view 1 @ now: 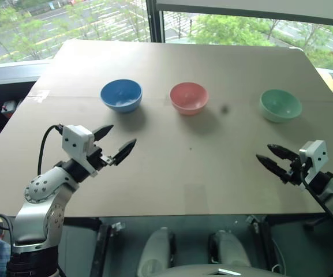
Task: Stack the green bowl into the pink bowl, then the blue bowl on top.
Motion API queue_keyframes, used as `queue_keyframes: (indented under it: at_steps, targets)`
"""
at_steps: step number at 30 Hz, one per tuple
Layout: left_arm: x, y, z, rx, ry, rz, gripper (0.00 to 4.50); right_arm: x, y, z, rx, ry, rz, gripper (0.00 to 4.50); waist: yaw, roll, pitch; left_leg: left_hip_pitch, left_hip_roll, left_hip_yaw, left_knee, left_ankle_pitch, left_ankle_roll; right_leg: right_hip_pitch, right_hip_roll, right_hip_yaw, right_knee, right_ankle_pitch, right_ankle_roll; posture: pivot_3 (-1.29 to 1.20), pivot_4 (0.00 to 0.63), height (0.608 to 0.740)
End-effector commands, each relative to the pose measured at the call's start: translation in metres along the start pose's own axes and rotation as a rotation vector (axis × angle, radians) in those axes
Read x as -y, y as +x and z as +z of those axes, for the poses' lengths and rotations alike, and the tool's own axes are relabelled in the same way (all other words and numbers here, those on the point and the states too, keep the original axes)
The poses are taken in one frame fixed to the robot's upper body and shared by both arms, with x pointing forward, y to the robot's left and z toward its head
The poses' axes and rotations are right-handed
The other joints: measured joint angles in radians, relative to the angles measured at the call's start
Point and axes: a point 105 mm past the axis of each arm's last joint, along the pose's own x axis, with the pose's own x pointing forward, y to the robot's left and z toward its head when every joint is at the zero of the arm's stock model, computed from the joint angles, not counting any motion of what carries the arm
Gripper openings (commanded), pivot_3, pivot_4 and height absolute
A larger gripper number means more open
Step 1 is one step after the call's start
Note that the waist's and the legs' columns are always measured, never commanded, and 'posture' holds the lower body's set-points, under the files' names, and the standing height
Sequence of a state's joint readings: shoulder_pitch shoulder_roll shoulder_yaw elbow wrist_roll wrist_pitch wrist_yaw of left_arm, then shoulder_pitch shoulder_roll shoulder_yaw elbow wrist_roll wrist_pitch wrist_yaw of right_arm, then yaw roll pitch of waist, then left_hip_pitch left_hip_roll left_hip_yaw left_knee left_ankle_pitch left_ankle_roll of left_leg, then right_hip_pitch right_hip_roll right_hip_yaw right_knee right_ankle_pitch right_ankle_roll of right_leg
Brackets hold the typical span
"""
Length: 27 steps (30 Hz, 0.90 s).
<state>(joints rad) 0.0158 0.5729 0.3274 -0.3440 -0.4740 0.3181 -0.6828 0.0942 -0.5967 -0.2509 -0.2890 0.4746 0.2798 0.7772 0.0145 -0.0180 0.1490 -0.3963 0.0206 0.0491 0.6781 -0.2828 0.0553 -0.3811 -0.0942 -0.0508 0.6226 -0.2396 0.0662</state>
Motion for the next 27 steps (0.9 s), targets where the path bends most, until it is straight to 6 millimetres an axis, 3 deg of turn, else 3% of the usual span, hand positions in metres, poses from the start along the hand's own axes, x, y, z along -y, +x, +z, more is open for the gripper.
queue_keyframes:
  at_steps: [1, 20, 24, 27]
  targets:
    - [0.006, -0.001, 0.015, 0.055, 0.035, -0.041, 4.47, 0.008, -0.004, 0.013, 0.035, -0.058, -0.031, 2.57, 0.0, 0.0, 0.0, 0.0, 0.0, 0.0, 0.0, 0.0, 0.0, 0.0, 0.0, 0.0, 0.0, 0.0, 0.0, 0.0, 0.15, 0.74]
    - [0.013, -0.001, 0.017, 0.066, 0.009, -0.095, 4.47, 0.01, 0.001, 0.011, 0.027, -0.097, -0.01, 2.57, 0.0, 0.0, 0.0, 0.0, 0.0, 0.0, 0.0, 0.0, 0.0, 0.0, 0.002, 0.0, 0.0, 0.001, 0.001, 0.0, 0.15, 0.74]
    - [0.012, -0.003, 0.021, 0.085, -0.005, -0.104, 4.47, 0.012, 0.012, 0.017, 0.018, -0.141, 0.017, 2.57, -0.001, 0.0, 0.0, 0.0, 0.0, 0.0, 0.0, 0.0, 0.0, 0.0, 0.002, 0.0, 0.0, 0.001, 0.001, 0.0, 0.15, 0.74]
    - [0.01, -0.005, 0.023, 0.087, -0.054, -0.111, 4.47, 0.011, 0.035, 0.034, 0.038, -0.162, 0.064, 2.57, -0.004, 0.0, 0.0, 0.001, 0.001, 0.001, 0.0, 0.0, 0.0, 0.0, 0.003, 0.001, 0.001, 0.001, 0.001, 0.0, 0.15, 0.74]
